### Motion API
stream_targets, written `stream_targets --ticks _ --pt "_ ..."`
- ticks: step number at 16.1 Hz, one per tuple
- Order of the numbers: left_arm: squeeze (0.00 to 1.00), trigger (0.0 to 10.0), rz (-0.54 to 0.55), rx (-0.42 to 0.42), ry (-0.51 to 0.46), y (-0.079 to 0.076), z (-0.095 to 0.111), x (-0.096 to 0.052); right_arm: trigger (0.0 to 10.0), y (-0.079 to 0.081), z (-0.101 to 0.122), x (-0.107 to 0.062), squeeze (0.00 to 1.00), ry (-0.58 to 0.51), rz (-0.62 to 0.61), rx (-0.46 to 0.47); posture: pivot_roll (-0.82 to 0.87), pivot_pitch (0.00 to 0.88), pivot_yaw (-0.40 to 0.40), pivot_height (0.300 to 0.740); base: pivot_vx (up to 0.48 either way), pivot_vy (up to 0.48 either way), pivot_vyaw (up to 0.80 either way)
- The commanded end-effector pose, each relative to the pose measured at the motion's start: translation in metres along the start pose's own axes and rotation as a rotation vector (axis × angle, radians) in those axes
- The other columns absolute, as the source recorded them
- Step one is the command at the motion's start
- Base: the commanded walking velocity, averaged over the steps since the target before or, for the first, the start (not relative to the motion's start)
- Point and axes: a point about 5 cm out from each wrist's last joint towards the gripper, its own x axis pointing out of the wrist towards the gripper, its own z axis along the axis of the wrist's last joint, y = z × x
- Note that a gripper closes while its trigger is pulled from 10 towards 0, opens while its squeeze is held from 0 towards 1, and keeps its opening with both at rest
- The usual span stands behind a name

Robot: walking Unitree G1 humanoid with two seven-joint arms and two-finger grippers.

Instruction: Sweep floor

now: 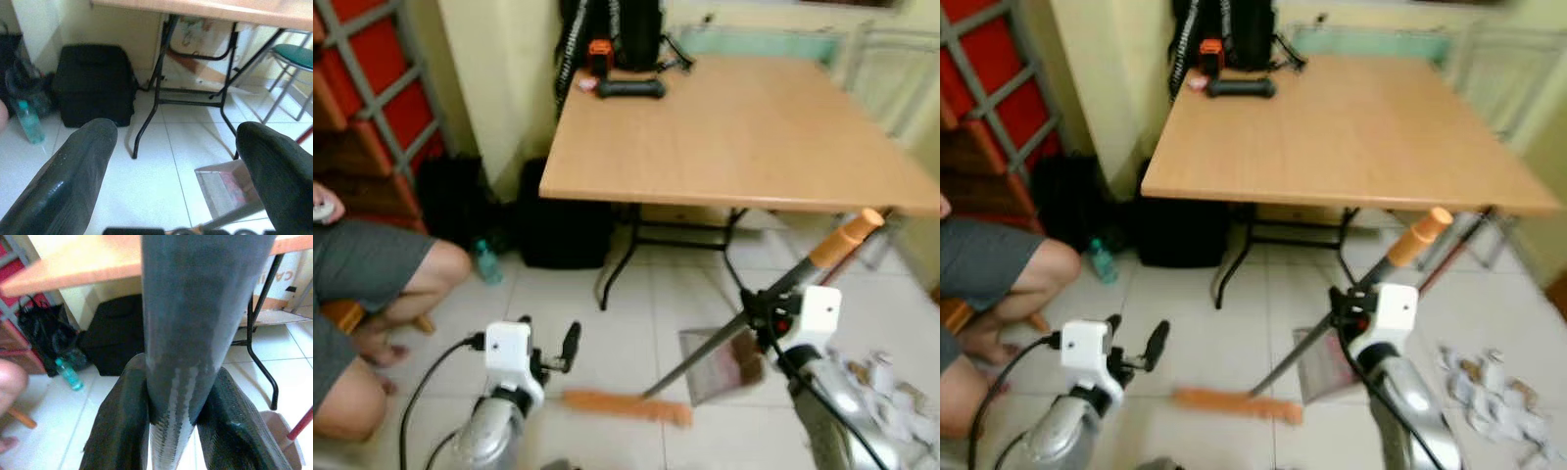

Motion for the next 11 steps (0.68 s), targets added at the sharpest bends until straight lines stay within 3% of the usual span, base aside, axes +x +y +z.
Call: stream_targets --ticks 1,7,11 --pt "0.00 10.0 0.000 -0.001 0.006 -0.002 -0.001 -0.002 0.0 -0.005 0.013 -0.001 0.00 -0.053 -0.017 -0.024 0.05 0.084 -0.028 0.740 0.000 0.000 0.00" --pt "0.00 10.0 -0.016 -0.010 -0.009 -0.001 -0.001 -0.003 0.0 -0.015 0.017 0.000 0.00 -0.077 -0.100 -0.046 0.05 0.084 -0.030 0.740 0.000 0.000 0.00" --pt "0.00 10.0 -0.035 -0.006 -0.034 0.000 0.003 -0.001 0.0 -0.013 0.015 0.001 0.00 -0.080 -0.105 -0.049 0.05 0.079 -0.025 0.740 0.085 0.000 -0.54"
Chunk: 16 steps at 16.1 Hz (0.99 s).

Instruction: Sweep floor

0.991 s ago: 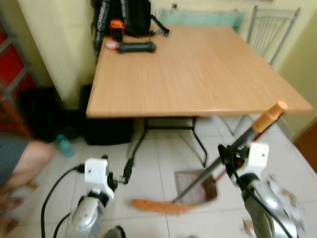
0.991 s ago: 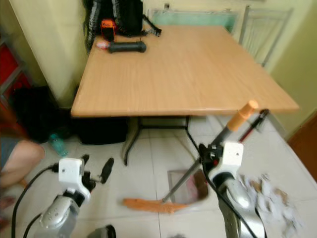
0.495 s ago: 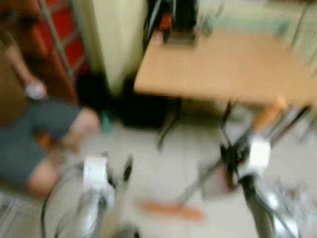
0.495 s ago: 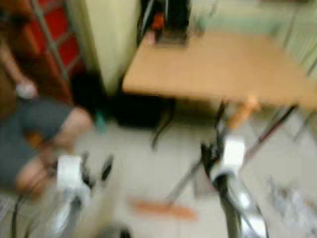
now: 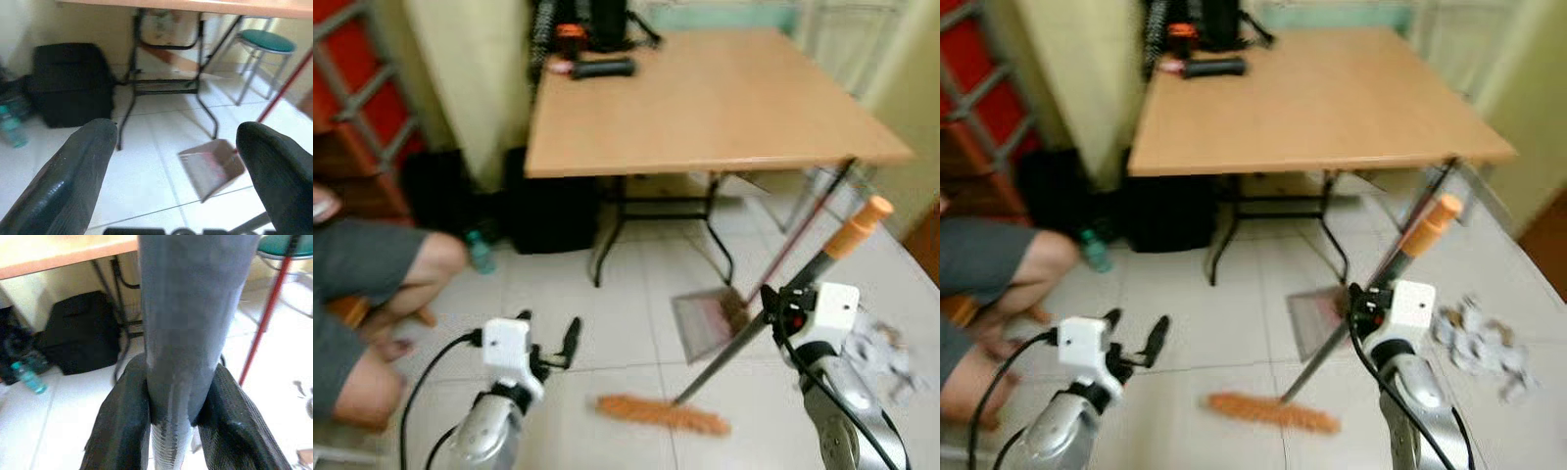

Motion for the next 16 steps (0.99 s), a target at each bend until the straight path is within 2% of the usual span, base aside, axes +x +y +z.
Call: stream_targets --ticks 1,12,14,15,16 --pt "0.00 10.0 -0.003 0.006 -0.005 0.0025 0.0011 -0.0016 0.0 0.0046 0.0078 0.0015 0.00 -0.053 0.013 0.013 0.05 0.078 -0.024 0.740 0.345 0.000 -0.63" --pt "0.00 10.0 -0.020 0.011 -0.004 0.0005 0.0008 -0.0024 0.0 0.0037 0.0064 0.0018 0.00 -0.059 -0.005 0.014 0.05 0.082 -0.018 0.740 0.370 0.000 -0.72" --pt "0.00 10.0 -0.014 0.006 0.000 0.0003 0.0002 -0.0028 0.0 0.0037 0.0063 0.0019 0.00 -0.060 -0.006 0.011 0.05 0.083 -0.019 0.740 0.000 0.000 -0.80" --pt "0.00 10.0 -0.014 0.007 0.001 0.0000 -0.0002 -0.0029 0.6 0.0035 0.0061 0.0018 0.00 -0.060 -0.006 0.011 0.05 0.083 -0.019 0.740 0.000 0.000 -0.63" --pt "0.00 10.0 -0.014 0.006 0.001 -0.0003 -0.0005 -0.0029 4.6 0.0033 0.0058 0.0018 0.00 -0.060 -0.006 0.012 0.05 0.083 -0.019 0.740 0.000 0.000 -0.44"
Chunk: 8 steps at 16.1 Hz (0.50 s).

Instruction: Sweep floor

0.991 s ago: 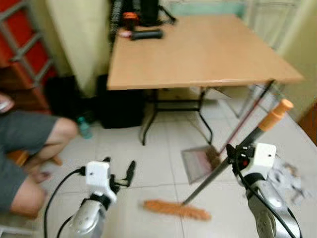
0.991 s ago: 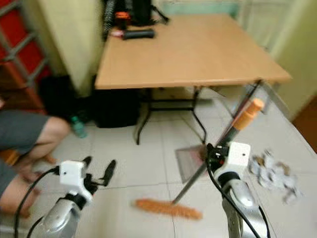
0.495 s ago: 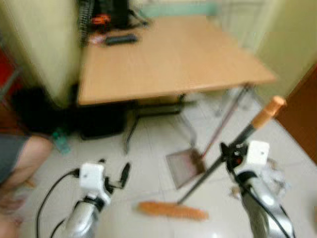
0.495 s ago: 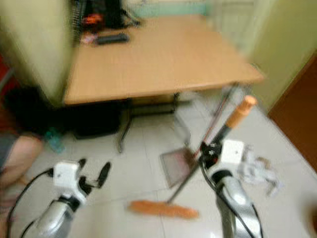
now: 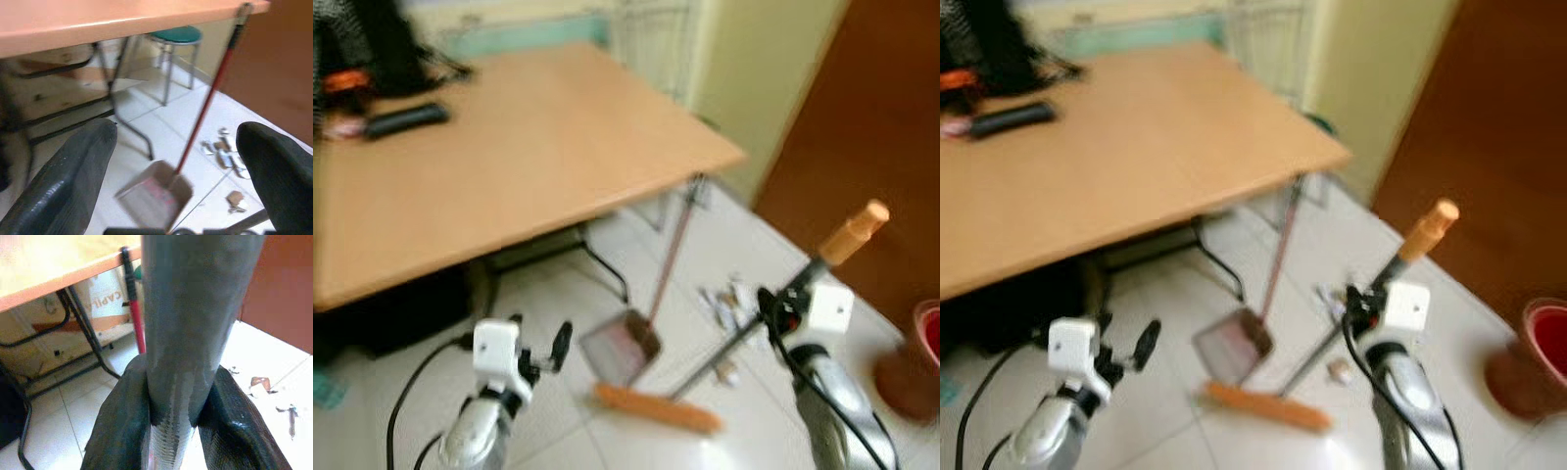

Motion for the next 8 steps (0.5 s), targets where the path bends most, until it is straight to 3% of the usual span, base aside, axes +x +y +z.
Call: stream_targets --ticks 1,2,3,8 --pt "0.00 10.0 -0.024 -0.004 0.003 -0.0079 -0.0007 0.0002 8.1 -0.0074 0.0088 -0.0026 0.00 -0.043 -0.020 -0.017 0.05 0.083 -0.019 0.740 0.000 0.000 0.00" --pt "0.00 10.0 -0.023 0.002 0.002 -0.0077 -0.0002 0.0005 10.0 -0.0074 0.0087 -0.0022 0.00 -0.041 -0.021 -0.021 0.05 0.082 -0.020 0.740 0.000 0.000 0.00" --pt "0.00 10.0 -0.022 0.001 0.000 -0.0071 0.0001 0.0003 10.0 -0.0074 0.0086 -0.0019 0.00 -0.040 -0.023 -0.023 0.05 0.082 -0.020 0.740 0.000 0.000 0.00" --pt "0.00 10.0 -0.034 -0.032 -0.001 -0.0054 0.0006 0.0003 10.0 -0.0079 0.0054 -0.0017 0.00 -0.029 -0.030 -0.027 0.05 0.080 -0.018 0.740 0.049 0.000 -0.74"
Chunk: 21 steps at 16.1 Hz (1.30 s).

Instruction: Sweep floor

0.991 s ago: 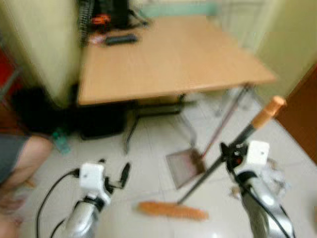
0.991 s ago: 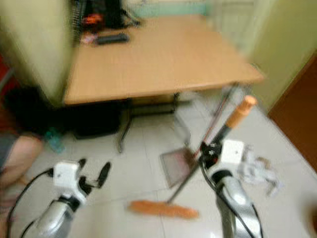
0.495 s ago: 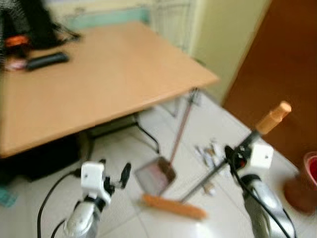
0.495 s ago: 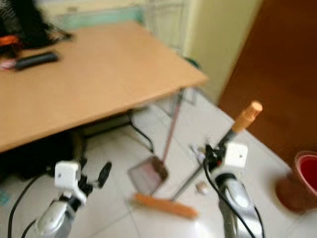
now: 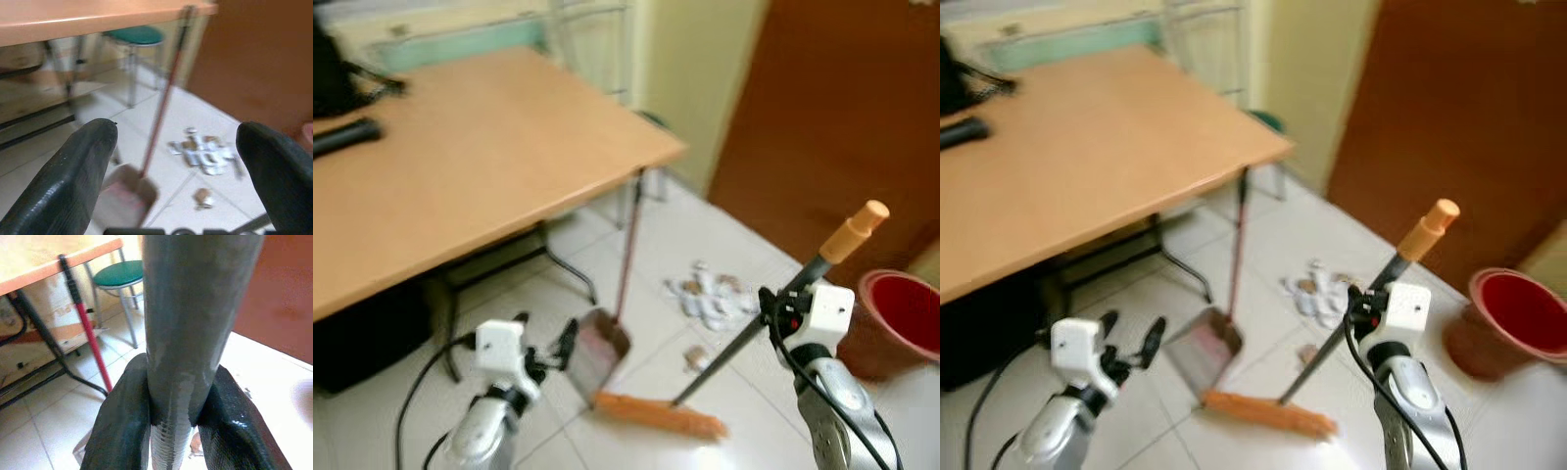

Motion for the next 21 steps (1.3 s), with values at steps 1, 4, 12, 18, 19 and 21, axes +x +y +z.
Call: stream_targets --ticks 1,4,12,18,19,21 --pt "0.00 10.0 -0.008 0.007 0.001 0.001 0.001 0.000 10.0 0.000 0.009 0.001 0.00 -0.047 0.000 -0.010 0.05 0.080 -0.018 0.740 0.285 0.000 -0.77" --pt "0.00 10.0 -0.007 0.001 0.001 0.002 0.001 0.000 10.0 0.000 0.008 0.001 0.00 -0.047 -0.001 -0.014 0.05 0.075 -0.015 0.740 0.286 0.000 -0.72" --pt "0.00 10.0 -0.009 0.003 0.008 0.001 -0.001 0.000 10.0 -0.001 0.007 0.001 0.00 -0.049 -0.012 -0.018 0.05 0.074 -0.017 0.740 0.294 0.000 -0.06" --pt "0.00 10.0 0.036 0.000 0.050 0.003 -0.009 -0.006 10.0 0.005 -0.005 -0.005 0.00 -0.002 0.020 -0.010 0.05 0.071 -0.014 0.740 0.088 0.000 0.00" --pt "0.00 10.0 0.029 -0.001 0.061 0.003 -0.011 -0.007 10.0 0.008 -0.007 -0.005 0.00 0.010 0.048 -0.012 0.05 0.065 -0.015 0.740 0.000 0.000 0.00" --pt "0.00 10.0 0.002 -0.005 0.084 0.003 -0.014 -0.004 10.0 0.023 -0.007 -0.004 0.00 0.008 0.170 -0.077 0.05 0.060 -0.015 0.740 0.000 0.000 0.00"
